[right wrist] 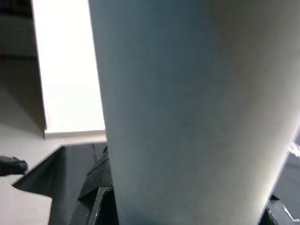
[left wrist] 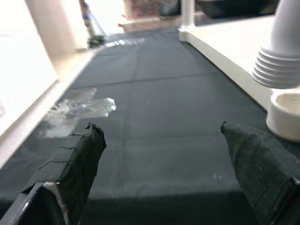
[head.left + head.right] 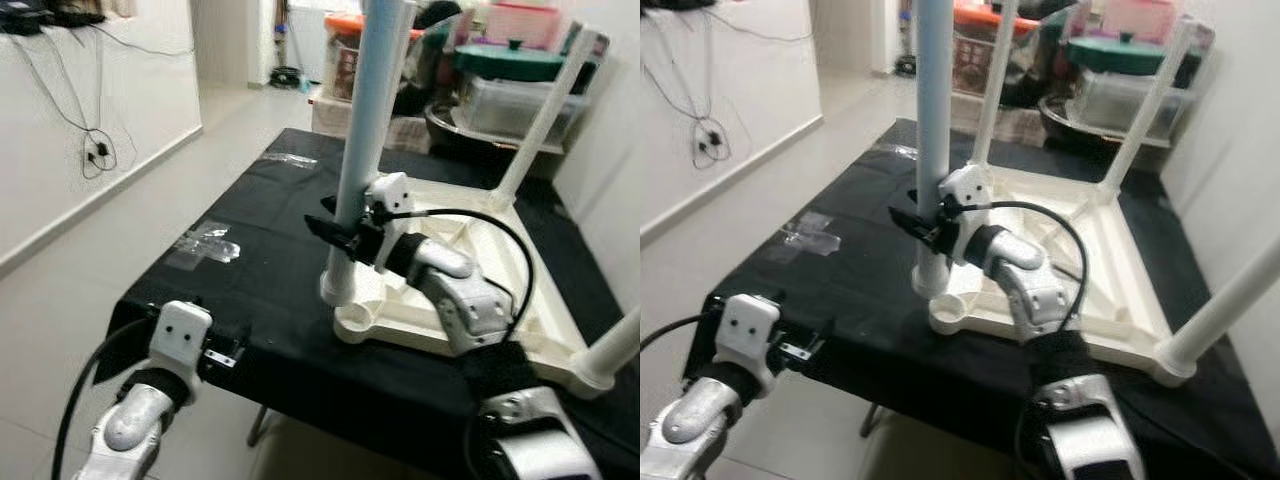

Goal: Building children table

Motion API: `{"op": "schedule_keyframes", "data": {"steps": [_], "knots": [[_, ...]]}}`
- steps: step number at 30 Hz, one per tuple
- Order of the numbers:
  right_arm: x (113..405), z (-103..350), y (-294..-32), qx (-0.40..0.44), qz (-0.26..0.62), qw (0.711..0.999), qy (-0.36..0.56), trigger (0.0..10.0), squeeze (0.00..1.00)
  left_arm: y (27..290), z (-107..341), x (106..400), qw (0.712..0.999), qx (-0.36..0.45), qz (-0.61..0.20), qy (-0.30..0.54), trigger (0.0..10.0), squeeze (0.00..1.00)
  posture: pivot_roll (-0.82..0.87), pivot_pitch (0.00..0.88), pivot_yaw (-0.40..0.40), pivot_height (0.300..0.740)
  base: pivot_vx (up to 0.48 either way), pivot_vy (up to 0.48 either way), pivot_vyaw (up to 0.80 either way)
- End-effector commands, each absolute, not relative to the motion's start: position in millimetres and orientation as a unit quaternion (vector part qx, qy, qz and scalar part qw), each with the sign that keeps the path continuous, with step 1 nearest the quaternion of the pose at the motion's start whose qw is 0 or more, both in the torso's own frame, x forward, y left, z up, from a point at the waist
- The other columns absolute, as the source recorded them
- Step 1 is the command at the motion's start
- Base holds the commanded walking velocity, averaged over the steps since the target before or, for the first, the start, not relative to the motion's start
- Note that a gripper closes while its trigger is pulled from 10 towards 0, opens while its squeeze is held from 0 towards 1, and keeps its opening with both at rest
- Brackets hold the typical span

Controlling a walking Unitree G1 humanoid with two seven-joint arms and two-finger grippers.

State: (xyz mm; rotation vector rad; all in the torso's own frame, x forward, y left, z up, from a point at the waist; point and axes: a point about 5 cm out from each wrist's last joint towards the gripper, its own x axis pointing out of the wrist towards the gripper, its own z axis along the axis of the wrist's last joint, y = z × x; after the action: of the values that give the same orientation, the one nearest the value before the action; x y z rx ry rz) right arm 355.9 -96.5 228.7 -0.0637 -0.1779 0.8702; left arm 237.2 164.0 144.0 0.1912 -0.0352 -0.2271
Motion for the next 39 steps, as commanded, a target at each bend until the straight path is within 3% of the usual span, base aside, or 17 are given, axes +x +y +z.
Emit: {"op": "schedule_keyframes", "data": {"steps": [1, 5, 24, 32, 39], "knots": [[359.4, 229.4, -106.7, -0.019, 0.394, 0.914, -0.091, 0.0, 0.00, 161.3, 141.4, 237.2, 0.989, 0.094, -0.114, -0.012, 10.0, 0.00, 0.09, 0.000, -0.090, 0.740, 0.000, -0.480, 0.80], [359.4, 227.1, -106.2, -0.012, 0.387, 0.918, -0.087, 0.0, 0.00, 161.6, 143.2, 237.8, 0.990, 0.082, -0.109, -0.019, 10.0, 0.00, 0.09, 0.000, -0.090, 0.740, 0.000, -0.165, 0.80], [358.4, 216.7, -109.4, -0.016, 0.362, 0.930, -0.057, 0.0, 0.00, 160.6, 147.3, 244.0, 0.993, 0.054, -0.103, -0.033, 10.0, 0.00, 0.07, 0.000, -0.084, 0.740, 0.000, 0.000, 0.00], [357.8, 218.1, -106.2, -0.014, 0.367, 0.928, -0.059, 0.0, 0.00, 159.3, 150.7, 245.4, 0.993, 0.044, -0.100, -0.045, 10.0, 0.00, 0.07, 0.000, -0.087, 0.740, 0.297, 0.000, 0.00], [357.5, 222.3, -104.8, 0.001, 0.372, 0.926, -0.064, 0.0, 0.00, 157.4, 149.6, 243.5, 0.992, 0.045, -0.107, -0.044, 10.0, 0.00, 0.08, 0.000, -0.084, 0.740, 0.000, 0.000, 0.57]]}}
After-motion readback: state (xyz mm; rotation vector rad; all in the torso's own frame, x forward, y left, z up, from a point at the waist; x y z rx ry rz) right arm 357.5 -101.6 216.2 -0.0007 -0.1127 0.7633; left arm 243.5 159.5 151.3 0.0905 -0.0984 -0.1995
